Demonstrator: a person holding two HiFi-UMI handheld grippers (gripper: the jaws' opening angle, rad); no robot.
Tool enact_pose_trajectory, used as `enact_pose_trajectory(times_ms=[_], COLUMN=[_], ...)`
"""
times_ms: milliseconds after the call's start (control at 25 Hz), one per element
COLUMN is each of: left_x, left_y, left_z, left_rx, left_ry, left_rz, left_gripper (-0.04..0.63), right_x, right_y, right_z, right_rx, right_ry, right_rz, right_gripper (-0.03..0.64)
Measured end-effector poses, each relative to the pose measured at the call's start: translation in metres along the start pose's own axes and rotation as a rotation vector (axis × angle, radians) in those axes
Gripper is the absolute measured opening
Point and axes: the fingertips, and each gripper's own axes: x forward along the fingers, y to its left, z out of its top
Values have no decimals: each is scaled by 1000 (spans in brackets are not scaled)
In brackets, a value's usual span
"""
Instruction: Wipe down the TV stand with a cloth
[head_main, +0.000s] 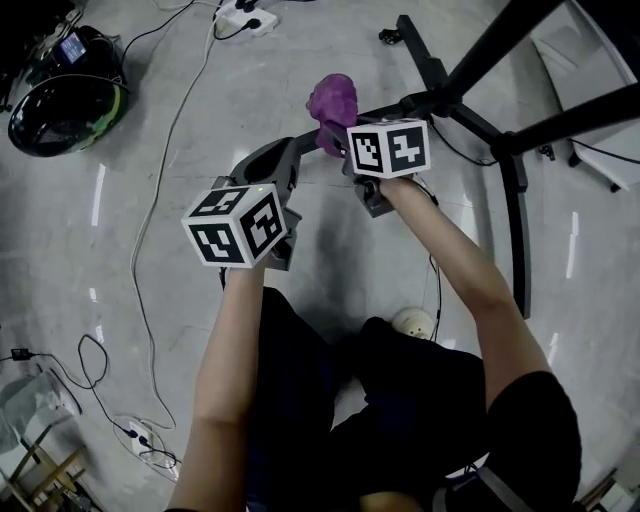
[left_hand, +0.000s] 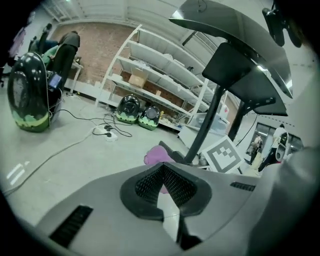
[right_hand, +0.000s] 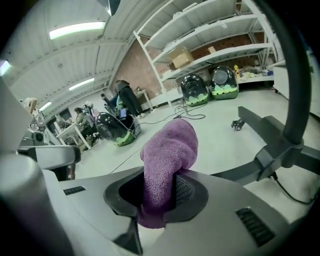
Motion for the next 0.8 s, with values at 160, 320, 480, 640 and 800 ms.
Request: enact_pose_trajectory(times_ms=[160, 320, 480, 640, 800], left_x=[-19, -35, -42, -37, -28], left_y=[35, 60, 71, 67, 65], left_z=[6, 11, 14, 14, 11], left_rx=[4, 6, -31, -14, -68], left_ry=[-16, -24, -38, -32, -31], left_rz=[108, 181, 213, 198, 185], left_gripper=[7, 6, 6, 7, 6], right_x=[28, 54, 73, 88, 93], right_y=[44, 78, 99, 99, 97], right_z=[-14, -30, -46, -53, -52], right_rx=[-11, -10, -1, -14, -3], right_ry=[51, 114, 168, 195, 185], right_rz=[100, 171, 204, 179, 186], right_gripper=[89, 89, 89, 89, 90])
